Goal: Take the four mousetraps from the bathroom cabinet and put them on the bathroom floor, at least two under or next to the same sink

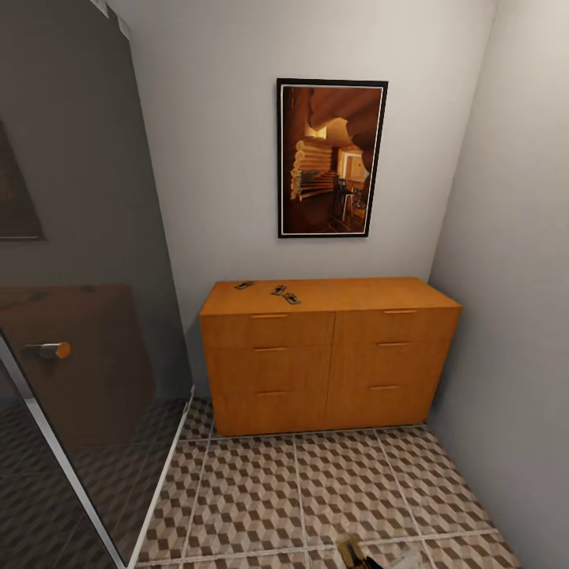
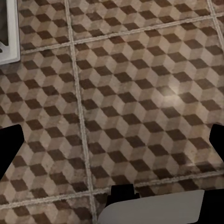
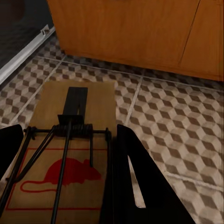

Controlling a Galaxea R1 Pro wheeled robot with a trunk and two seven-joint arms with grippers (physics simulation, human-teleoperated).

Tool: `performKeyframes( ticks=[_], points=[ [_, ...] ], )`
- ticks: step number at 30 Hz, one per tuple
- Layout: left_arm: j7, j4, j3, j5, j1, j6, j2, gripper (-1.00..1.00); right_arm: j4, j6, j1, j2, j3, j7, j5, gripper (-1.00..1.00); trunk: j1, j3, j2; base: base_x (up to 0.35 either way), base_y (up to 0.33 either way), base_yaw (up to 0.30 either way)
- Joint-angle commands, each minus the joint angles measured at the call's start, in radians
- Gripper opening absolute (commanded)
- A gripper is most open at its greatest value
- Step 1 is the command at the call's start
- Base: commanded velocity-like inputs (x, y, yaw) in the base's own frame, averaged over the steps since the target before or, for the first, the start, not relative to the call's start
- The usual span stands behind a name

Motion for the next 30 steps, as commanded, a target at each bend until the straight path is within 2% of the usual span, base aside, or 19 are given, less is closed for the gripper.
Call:
performKeyframes(
  ticks=[1,10,16,23,26,30],
  points=[
    [0.007,0.001,-0.008,0.000,-0.001,-0.003,0.000,1.00,0.000,-0.016,0.007,0.001,0.004,-0.024,0.001,-1.00,0.000,-0.001,-0.001,0.000,0.000,0.000],
    [0.008,0.001,-0.008,0.000,-0.001,-0.003,0.000,1.00,0.000,-0.099,0.019,0.015,0.004,-0.165,-0.001,-1.00,0.000,-0.001,-0.001,0.000,0.000,0.000],
    [0.008,0.001,-0.008,0.000,-0.001,-0.003,0.000,1.00,0.000,-0.118,0.020,0.034,0.004,-0.311,-0.001,-1.00,0.000,-0.001,-0.001,0.000,0.000,0.000],
    [0.008,0.001,-0.008,0.000,-0.001,-0.003,0.000,1.00,-0.001,-0.124,0.019,0.047,0.003,-0.350,-0.001,-1.00,0.000,-0.001,-0.001,0.000,0.000,0.000],
    [0.005,0.006,-0.011,0.002,0.007,-0.001,-0.015,1.00,0.000,-0.129,0.002,0.064,0.004,-0.350,0.002,-1.00,0.000,-0.001,-0.001,0.000,0.000,0.000],
    [0.004,0.013,-0.012,0.003,0.007,-0.001,-0.016,1.00,0.000,-0.128,-0.011,0.080,0.004,-0.351,0.002,-1.00,0.000,-0.001,-0.001,0.000,0.000,0.000]
  ],
)
